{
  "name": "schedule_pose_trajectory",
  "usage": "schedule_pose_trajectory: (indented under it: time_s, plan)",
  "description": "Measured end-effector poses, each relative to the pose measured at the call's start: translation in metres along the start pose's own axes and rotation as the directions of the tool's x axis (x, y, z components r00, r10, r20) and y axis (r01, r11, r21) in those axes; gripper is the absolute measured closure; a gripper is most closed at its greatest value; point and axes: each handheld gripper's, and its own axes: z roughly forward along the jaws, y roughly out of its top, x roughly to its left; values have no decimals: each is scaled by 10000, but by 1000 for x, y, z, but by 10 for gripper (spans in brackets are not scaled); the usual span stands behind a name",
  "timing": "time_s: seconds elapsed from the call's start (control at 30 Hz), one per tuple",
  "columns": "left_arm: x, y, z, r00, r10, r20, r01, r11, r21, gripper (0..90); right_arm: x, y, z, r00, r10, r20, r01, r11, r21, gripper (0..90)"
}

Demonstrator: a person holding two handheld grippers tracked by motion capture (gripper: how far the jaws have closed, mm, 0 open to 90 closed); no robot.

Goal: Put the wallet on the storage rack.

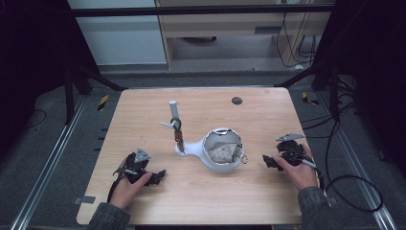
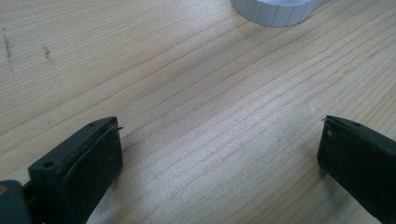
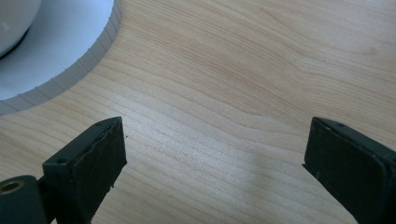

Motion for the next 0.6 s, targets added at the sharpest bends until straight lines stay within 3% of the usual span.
schedule_pose_trajectory:
  time_s: [0.3,0.6]
  plan:
    - [0,0,0,10000,2,-2,-2,10000,-1,0,0,-4,13,9984,508,-238,-515,9982,-295,49]
    - [0,0,0,10000,7,-9,-7,10000,17,0,1,-5,23,9972,726,-166,-731,9969,-299,45]
